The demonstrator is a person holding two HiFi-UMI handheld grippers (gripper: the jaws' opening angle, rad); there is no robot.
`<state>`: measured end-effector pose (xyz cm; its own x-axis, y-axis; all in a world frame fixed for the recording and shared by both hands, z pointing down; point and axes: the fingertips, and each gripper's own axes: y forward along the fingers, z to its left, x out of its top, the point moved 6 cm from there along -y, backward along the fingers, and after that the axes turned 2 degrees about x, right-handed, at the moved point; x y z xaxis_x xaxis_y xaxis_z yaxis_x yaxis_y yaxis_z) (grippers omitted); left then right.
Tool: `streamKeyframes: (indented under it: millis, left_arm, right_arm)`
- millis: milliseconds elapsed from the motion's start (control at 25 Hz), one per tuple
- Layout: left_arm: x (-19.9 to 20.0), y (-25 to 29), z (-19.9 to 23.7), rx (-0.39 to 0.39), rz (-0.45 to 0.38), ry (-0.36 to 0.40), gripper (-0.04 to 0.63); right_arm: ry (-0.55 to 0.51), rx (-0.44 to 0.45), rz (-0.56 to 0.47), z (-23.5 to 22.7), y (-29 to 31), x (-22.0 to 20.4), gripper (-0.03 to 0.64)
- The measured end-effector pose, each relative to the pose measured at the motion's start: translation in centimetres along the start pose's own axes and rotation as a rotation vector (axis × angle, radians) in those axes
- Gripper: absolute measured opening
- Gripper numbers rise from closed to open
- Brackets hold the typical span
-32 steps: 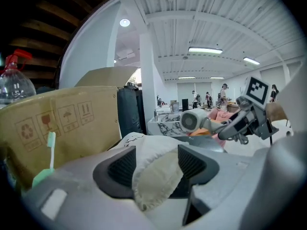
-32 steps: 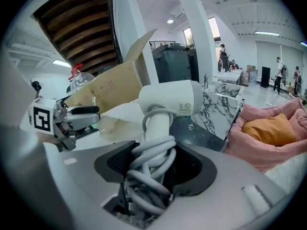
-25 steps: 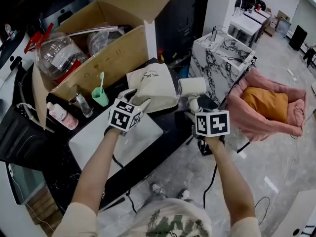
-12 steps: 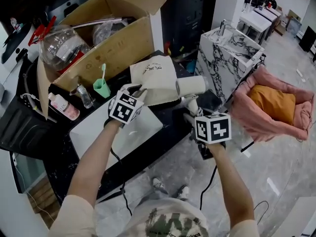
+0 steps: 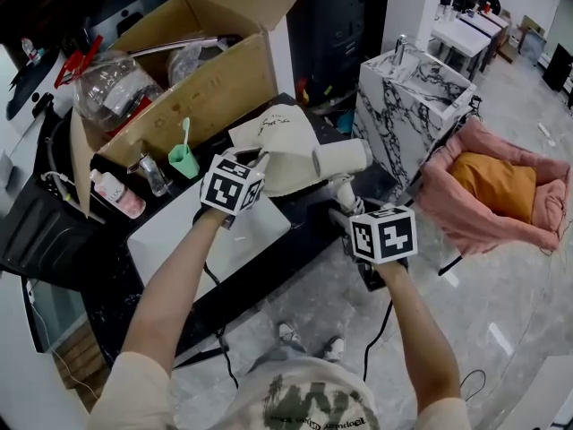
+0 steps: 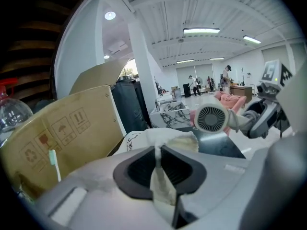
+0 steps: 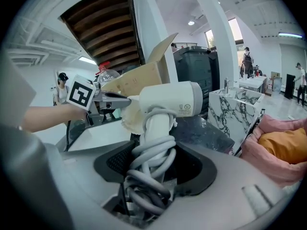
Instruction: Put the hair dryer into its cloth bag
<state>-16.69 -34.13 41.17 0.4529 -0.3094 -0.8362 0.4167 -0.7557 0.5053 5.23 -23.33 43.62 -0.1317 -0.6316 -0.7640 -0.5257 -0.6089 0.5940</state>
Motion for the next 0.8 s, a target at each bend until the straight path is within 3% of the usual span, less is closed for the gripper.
streamKeyframes:
  millis: [560,800]
  left_arm:
    - [3.7,-0.1,-1.3,0.016,0.002,-0.09,0.038]
    - [4.5,-0.3,-1.7,0.014,0.002,-0.081,0.038]
  right_arm:
    - [-0.02,0.054,0.027,0.6,-1.2,-1.9,0.256]
    - [-0.043,0.121,0.077,1.6,-1.0,-3.2,0.258]
